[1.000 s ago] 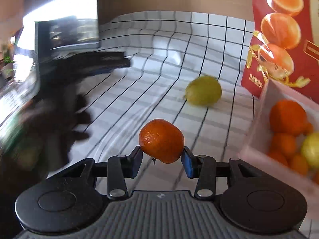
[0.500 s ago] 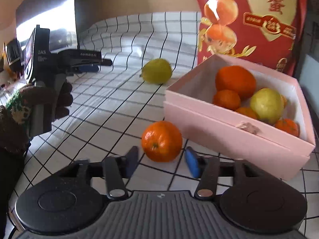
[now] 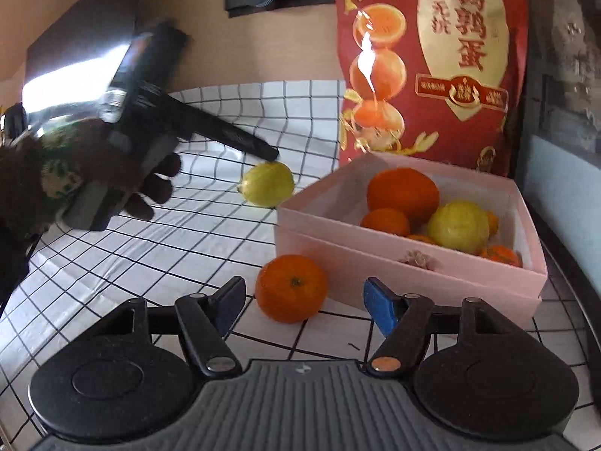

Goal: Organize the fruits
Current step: 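Grasp the green pear with the left tool while the right tool approaches an orange, then hold the green pear in the left tool while the right tool grasps the orange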

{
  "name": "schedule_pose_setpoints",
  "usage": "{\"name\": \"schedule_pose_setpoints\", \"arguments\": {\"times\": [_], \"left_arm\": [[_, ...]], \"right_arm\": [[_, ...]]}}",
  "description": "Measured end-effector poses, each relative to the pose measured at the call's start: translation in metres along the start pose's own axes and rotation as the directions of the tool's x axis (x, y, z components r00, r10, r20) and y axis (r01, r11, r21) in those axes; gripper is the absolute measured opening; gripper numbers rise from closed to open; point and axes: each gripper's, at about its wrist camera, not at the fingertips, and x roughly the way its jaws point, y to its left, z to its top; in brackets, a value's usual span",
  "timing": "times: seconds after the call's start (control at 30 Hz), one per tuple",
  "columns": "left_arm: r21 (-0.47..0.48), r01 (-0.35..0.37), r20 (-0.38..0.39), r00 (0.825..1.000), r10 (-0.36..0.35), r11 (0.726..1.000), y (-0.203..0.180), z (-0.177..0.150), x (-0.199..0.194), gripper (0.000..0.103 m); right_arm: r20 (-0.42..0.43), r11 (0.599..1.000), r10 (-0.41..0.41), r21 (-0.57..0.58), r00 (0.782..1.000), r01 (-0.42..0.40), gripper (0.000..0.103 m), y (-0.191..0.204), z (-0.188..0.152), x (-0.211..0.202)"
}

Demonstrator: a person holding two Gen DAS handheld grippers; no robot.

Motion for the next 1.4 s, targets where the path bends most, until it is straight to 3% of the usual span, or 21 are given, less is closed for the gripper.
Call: {"name": "schedule_pose_setpoints", "arguments": {"times": [0.13, 0.27, 0.5, 0.6, 0.63, 0.67, 0.8, 0.87, 1.1, 1.4], "left_arm": [[0.033, 0.023, -0.052, 0.998, -0.021, 0.999, -0.005, -0.005, 0.010, 0.054], [0.077, -0.024, -0.081, 0.996, 0.030, 0.997, -0.008, -0.010, 0.024, 0.059], [0.030, -0.020, -0.074, 0.997, 0.023, 0.999, 0.008, -0.005, 0.036, 0.063], [0.019, -0.053, -0.120, 0.991, 0.055, 0.998, 0.013, -0.009, 0.048, 0.074], [0.031, -0.067, -0.145, 0.987, 0.071, 0.997, 0.013, -0.012, 0.055, 0.081], [0.017, -0.070, -0.127, 0.989, 0.072, 0.997, 0.017, -0.015, 0.056, 0.082], [-0.156, -0.050, -0.118, 0.993, 0.032, 0.987, 0.038, -0.019, 0.061, 0.074], [-0.194, -0.057, -0.105, 0.994, 0.037, 0.979, 0.044, -0.021, 0.061, 0.065], [-0.312, -0.014, -0.070, 0.997, -0.008, 0.950, 0.059, -0.038, 0.045, 0.064], [-0.352, 0.070, -0.032, 0.996, -0.086, 0.933, 0.053, -0.074, -0.018, 0.064]], "right_arm": [[-0.002, 1.000, 0.005, -0.031, 1.000, -0.005, 0.073, 0.005, 0.000, 0.001], [-0.011, 1.000, -0.004, -0.012, 1.000, 0.004, 0.073, 0.002, 0.000, 0.002], [-0.025, 1.000, -0.009, -0.011, 1.000, 0.008, 0.073, 0.003, 0.000, 0.005], [-0.024, 1.000, -0.009, -0.010, 1.000, 0.009, 0.073, 0.002, 0.000, 0.005], [-0.025, 1.000, -0.009, -0.011, 1.000, 0.009, 0.073, 0.002, 0.000, 0.005], [-0.025, 1.000, -0.010, -0.011, 1.000, 0.009, 0.073, 0.003, 0.000, 0.005], [-0.024, 1.000, -0.013, -0.010, 1.000, 0.013, 0.073, 0.003, 0.000, 0.004], [-0.025, 1.000, -0.013, -0.011, 1.000, 0.013, 0.073, 0.003, 0.000, 0.004], [-0.025, 1.000, -0.013, -0.010, 1.000, 0.013, 0.073, 0.003, 0.000, 0.004], [-0.024, 1.000, -0.015, -0.006, 1.000, 0.015, 0.074, 0.003, 0.000, 0.004]]}}
